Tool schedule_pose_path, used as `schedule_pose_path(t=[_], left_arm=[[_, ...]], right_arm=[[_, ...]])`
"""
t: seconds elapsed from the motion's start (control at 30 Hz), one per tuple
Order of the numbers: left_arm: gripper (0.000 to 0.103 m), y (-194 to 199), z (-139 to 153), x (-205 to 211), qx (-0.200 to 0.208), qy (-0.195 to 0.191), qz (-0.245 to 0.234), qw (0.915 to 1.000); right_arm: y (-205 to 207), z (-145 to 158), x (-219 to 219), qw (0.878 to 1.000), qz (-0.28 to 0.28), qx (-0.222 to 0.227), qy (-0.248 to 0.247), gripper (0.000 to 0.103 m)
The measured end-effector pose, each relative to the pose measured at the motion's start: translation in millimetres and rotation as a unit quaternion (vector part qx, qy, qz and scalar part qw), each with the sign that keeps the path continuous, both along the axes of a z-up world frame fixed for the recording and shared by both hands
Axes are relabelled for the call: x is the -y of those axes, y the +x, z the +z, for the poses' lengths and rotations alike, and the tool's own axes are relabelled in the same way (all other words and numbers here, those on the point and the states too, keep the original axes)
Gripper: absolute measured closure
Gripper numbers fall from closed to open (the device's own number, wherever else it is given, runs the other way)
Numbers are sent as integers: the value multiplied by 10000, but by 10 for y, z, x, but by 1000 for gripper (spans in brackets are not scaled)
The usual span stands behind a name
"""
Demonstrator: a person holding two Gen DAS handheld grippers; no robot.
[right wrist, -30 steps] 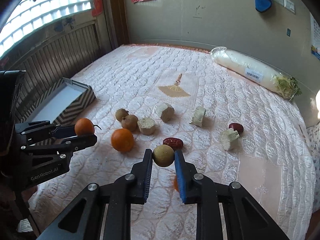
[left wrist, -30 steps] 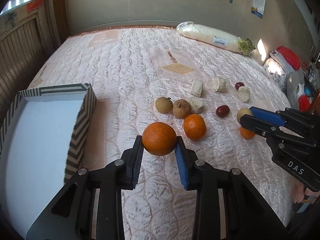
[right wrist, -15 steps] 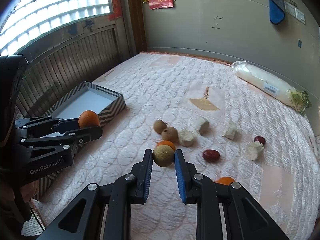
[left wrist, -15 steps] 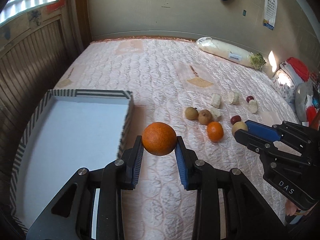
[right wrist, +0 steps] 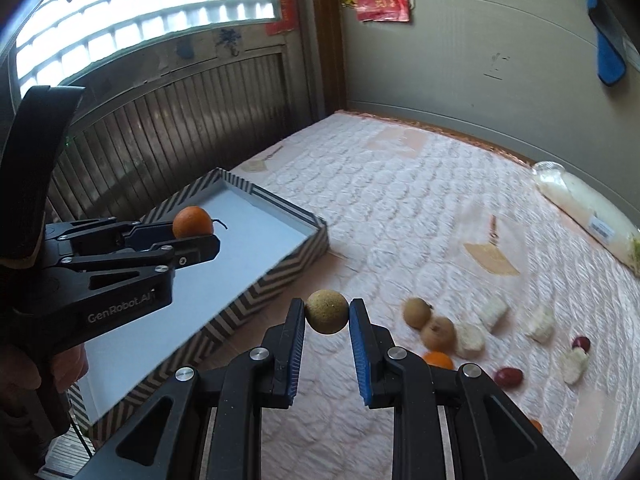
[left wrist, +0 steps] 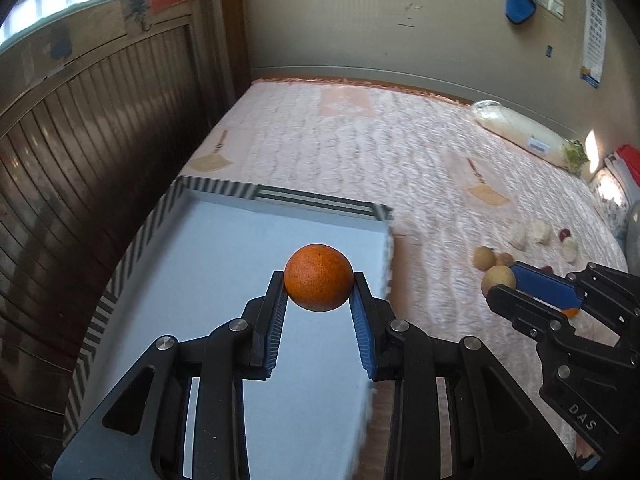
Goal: Organize fruits
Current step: 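Carry the orange and brown fruit in both tools over the white tray, then open the left tool to drop the orange while the right tool drops the brown fruit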
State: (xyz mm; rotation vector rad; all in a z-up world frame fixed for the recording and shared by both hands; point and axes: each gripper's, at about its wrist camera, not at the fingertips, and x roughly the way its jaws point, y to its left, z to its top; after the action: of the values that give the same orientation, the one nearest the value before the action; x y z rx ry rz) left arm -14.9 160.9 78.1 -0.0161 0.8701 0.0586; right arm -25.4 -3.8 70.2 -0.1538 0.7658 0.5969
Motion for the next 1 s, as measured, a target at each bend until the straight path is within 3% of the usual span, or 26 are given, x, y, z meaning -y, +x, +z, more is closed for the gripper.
schedule_pose_path(t=[0.57, 0.87, 1.0], left_arm=[[72, 345, -392, -521, -559, -249, 668, 9959], [72, 381, -550, -710, -767, -653, 933, 9905], [67, 377, -542, -703, -763, -501, 1001, 9908]], right_arm=[[459, -206, -948, 9974, 670, -169, -197, 81], [581, -452, -1200, 9950, 848, -334, -416, 81], [618, -492, -1218, 9953, 839, -312, -358, 81]])
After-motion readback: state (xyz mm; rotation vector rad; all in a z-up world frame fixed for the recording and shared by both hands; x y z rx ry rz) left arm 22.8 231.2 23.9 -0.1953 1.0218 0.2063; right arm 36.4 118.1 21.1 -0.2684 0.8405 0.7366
